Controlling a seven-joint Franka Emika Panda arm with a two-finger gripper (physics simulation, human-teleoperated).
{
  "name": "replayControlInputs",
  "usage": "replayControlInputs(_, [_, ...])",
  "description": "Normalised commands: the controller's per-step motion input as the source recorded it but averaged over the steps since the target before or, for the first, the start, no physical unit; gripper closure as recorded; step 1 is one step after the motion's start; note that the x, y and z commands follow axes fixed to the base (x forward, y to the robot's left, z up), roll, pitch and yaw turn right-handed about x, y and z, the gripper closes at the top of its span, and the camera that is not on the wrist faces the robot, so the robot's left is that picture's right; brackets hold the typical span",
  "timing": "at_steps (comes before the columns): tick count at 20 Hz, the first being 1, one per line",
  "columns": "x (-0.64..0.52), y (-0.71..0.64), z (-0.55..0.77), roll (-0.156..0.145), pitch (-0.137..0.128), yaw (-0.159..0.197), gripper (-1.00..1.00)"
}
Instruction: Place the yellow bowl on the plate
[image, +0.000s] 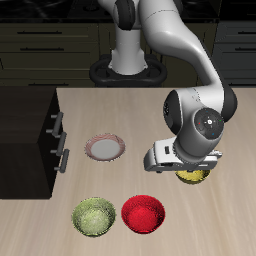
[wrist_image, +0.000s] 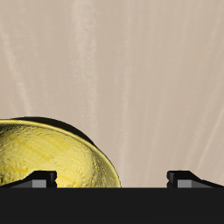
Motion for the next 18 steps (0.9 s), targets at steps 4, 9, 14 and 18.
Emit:
replayControlInputs(4, [-0.10, 0.05, -0.31, 0.040, 0.091, -0.059, -1.00])
replayControlInputs(9, [-0.11, 0.21, -0.14, 0.146, 0.083, -0.095, 1.00])
replayControlInputs(14, [-0.07, 0.23, 0.23, 0.094, -0.039, -0.034, 1.00])
replayControlInputs(18, [-0.03, 0.09, 0.15, 0.040, -0.023, -0.015, 1.00])
